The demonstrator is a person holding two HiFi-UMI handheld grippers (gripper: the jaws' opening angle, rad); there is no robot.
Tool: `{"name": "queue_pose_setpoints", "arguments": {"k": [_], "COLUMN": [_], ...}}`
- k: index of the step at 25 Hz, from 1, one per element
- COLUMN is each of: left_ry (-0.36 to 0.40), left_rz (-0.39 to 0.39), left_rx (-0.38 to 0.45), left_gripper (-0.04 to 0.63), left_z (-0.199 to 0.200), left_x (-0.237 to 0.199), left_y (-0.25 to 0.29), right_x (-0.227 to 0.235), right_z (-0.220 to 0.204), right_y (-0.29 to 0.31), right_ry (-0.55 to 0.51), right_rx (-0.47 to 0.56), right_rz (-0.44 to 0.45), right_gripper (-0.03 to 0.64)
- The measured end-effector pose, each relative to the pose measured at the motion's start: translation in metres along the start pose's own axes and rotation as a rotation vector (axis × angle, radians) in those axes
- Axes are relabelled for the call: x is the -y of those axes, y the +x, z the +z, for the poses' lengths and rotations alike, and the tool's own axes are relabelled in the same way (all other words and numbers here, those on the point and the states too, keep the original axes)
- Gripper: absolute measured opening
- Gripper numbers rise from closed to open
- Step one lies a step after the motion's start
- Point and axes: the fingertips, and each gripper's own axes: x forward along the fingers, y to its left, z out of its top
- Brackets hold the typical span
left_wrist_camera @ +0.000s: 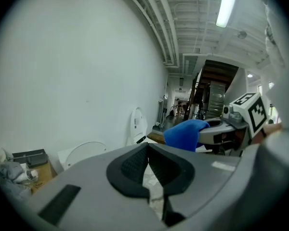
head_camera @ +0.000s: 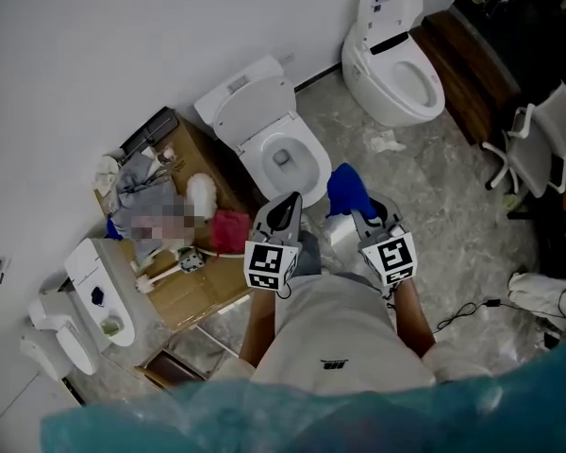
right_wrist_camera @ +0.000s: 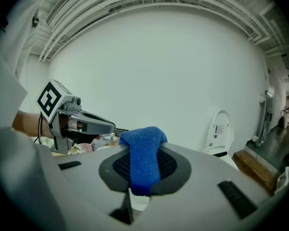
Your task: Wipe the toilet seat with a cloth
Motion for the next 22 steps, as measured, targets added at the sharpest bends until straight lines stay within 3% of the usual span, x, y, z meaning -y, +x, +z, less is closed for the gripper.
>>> {"name": "queue_pose_setpoints", "arguments": {"k": [12, 22], "left_ry": [-0.094, -0.181], "left_rz": [0.007, 0.06], "left_rx": [-0.07, -0.121], "left_gripper": [0.009, 0.009], "left_z": [-0.018, -0.059], "left_x": [-0.1, -0.14], "left_y": [0.069, 0.102], "right_x": [0.031, 0.048], "right_z": [-0.006, -0.048], "right_y": [0.12, 0.173], "right_ry": [-0.018, -0.028], "right_rx": [-0.131, -0.243], "right_rz": [0.023, 0.071], "right_gripper": [0.023, 0.023]}}
